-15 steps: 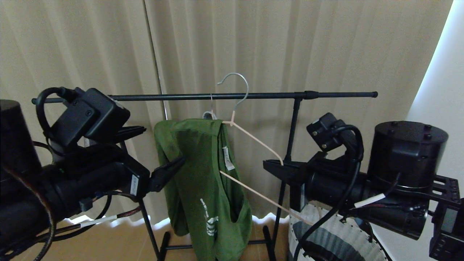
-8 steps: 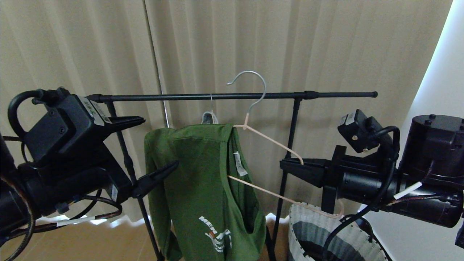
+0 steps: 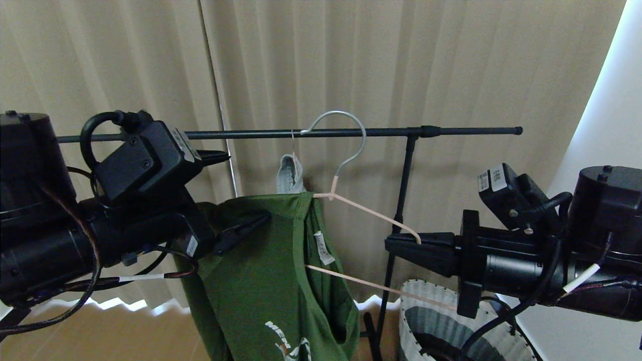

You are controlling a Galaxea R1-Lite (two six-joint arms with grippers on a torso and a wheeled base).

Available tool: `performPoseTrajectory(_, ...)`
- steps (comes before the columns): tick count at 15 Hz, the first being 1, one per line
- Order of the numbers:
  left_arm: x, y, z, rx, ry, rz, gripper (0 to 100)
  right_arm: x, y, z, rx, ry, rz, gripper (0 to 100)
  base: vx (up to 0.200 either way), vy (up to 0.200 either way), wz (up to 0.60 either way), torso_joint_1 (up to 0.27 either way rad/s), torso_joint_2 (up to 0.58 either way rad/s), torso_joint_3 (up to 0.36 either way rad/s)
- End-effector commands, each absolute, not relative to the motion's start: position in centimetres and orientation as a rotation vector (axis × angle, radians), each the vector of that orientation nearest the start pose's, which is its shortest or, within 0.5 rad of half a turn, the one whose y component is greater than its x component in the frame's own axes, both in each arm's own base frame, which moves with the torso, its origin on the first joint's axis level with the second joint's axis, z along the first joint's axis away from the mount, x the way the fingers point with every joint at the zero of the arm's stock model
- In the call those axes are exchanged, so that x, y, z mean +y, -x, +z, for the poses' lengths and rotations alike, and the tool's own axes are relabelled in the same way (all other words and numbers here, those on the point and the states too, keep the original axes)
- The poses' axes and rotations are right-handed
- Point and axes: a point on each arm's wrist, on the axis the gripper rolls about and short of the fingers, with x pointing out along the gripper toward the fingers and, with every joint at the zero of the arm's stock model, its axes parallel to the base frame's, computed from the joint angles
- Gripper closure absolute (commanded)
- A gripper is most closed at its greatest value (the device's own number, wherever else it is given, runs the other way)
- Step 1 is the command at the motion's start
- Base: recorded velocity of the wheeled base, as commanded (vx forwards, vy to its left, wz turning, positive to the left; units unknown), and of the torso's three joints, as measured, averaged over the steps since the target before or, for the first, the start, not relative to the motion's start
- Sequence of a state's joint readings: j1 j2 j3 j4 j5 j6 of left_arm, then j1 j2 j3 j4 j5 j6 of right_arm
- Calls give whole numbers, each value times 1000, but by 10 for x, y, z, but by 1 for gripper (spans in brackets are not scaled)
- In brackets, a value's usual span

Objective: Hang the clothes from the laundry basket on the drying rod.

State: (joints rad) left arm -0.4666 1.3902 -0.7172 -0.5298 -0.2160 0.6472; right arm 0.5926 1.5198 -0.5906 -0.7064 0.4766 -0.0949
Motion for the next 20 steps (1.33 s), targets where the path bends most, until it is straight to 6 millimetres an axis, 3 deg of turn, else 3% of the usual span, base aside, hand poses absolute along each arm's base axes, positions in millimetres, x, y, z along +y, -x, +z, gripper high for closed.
performPoseTrajectory(1,-113,-209,225,-60,-641,-720,0,146,-195,182,182,99,1090,100,0,0,0,0,0,0)
performPoseTrajectory(3,-116,-208,224,-62,-642,-735,0,147,-193,182,182,101,1103,100,0,0,0,0,0,0)
performPoseTrajectory(4,-117,-208,224,-64,-642,-738,100,147,-193,182,184,101,1103,100,0,0,0,0,0,0)
performPoseTrajectory(16,-117,-204,221,-107,-637,-727,100,144,-187,183,171,107,1099,100,0,0,0,0,0,0)
performPoseTrajectory(17,-117,-204,220,-108,-634,-723,100,144,-187,183,172,107,1097,0,0,0,0,0,0,0)
performPoseTrajectory(20,-114,-205,220,-91,-639,-672,100,142,-188,183,171,108,1079,0,0,0,0,0,0,0)
